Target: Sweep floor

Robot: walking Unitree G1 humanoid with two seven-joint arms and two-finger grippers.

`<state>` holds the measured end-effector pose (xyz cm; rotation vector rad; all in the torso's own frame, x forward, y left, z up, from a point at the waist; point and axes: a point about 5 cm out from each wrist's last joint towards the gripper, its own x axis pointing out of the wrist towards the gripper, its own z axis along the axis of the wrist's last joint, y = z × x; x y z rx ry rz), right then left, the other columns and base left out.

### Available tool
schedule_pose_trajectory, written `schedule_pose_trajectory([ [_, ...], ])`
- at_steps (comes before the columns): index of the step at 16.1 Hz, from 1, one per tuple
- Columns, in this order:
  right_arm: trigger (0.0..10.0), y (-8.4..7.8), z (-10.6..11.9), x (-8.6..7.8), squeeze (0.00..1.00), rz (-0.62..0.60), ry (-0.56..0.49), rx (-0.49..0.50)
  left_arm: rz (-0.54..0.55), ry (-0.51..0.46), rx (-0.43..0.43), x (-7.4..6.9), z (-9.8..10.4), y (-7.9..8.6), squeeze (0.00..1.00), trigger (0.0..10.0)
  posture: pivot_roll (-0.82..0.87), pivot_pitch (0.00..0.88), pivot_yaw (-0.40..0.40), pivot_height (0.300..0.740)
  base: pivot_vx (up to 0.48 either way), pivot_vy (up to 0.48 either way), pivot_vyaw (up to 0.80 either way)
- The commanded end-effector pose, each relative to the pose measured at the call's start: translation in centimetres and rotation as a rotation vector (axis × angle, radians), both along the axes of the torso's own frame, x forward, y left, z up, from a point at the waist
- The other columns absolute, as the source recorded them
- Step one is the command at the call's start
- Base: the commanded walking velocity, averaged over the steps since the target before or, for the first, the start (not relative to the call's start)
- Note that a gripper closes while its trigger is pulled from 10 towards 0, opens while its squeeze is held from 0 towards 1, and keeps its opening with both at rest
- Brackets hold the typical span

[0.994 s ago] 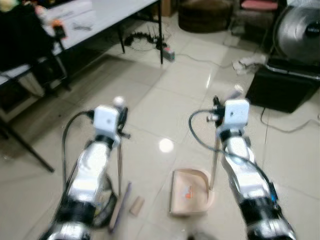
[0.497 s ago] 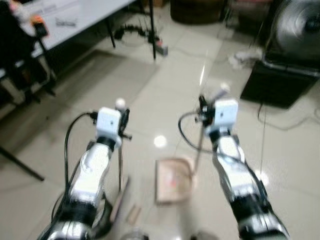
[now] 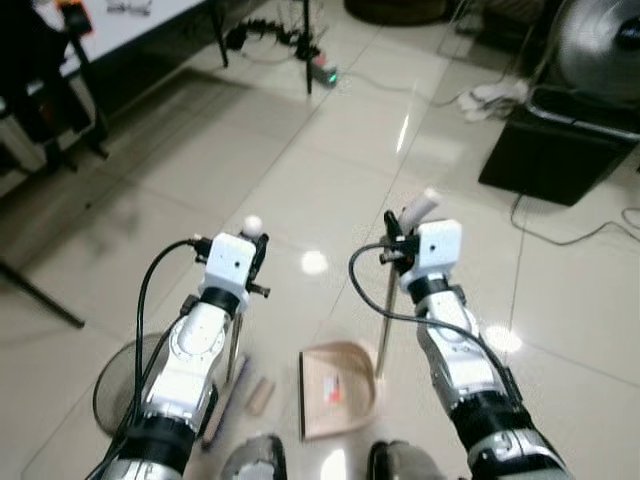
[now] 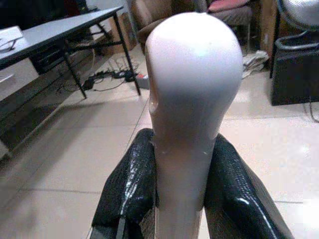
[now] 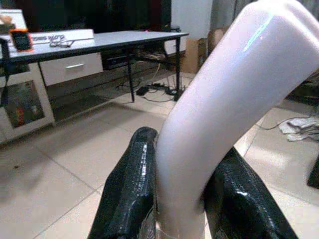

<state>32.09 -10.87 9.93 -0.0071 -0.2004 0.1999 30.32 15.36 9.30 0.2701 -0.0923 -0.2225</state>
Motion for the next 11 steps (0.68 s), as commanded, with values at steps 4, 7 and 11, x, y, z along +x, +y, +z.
schedule_pose_trajectory([
  [4, 10.0, 0.1, 0.1, -0.1, 0.00, -0.021, -0.075, -0.024, 0.034, 0.019, 0.052, -0.2, -1.7, -0.5, 0.00, 10.0, -0.03, 0.269, 0.014, 0.740, 0.000, 0.000, 0.00],
  [7, 10.0, 0.1, 0.0, -0.2, 0.00, -0.073, -0.105, -0.056, 0.039, 0.020, 0.016, 0.4, -2.0, -1.7, 0.00, 10.0, -0.03, 0.276, 0.012, 0.740, 0.000, 0.000, 0.00],
  [11, 10.0, 1.0, -1.0, -0.8, 0.00, -0.053, -0.098, -0.102, 0.052, 0.007, -0.077, 1.4, -1.6, -3.1, 0.00, 10.0, -0.04, 0.279, 0.017, 0.740, 0.000, 0.000, 0.00],
])
